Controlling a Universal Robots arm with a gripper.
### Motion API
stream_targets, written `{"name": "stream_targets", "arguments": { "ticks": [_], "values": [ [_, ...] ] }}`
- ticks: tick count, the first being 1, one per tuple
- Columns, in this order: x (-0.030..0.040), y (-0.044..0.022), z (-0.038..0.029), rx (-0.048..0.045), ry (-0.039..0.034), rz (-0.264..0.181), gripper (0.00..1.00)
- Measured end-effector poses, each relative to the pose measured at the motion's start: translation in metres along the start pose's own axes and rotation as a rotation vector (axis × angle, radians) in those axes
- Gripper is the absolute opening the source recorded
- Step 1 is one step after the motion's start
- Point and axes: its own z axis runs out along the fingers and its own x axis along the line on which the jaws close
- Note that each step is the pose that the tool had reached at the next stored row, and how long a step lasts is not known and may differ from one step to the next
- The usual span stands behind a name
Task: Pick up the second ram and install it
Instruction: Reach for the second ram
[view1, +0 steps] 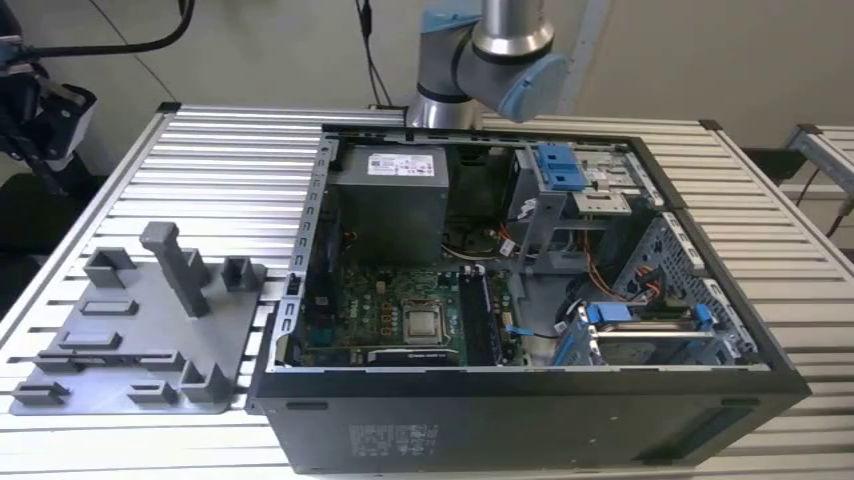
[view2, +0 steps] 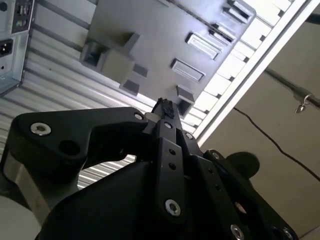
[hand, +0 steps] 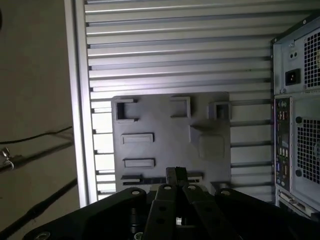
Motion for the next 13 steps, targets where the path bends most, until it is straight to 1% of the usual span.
{"name": "stream_targets", "arguments": {
  "ticks": [3,7,10,13],
  "values": [
    [0.0013,-0.0094,0.0,0.0,0.0001,0.0,0.11],
    [0.003,-0.0195,0.0001,0.0,0.0001,0.0,0.11],
    [0.0058,-0.0228,0.0002,-0.0001,-0.0004,-0.003,0.11],
    [0.0071,-0.0257,0.0001,-0.0002,0.0001,-0.019,0.11]
  ]
}}
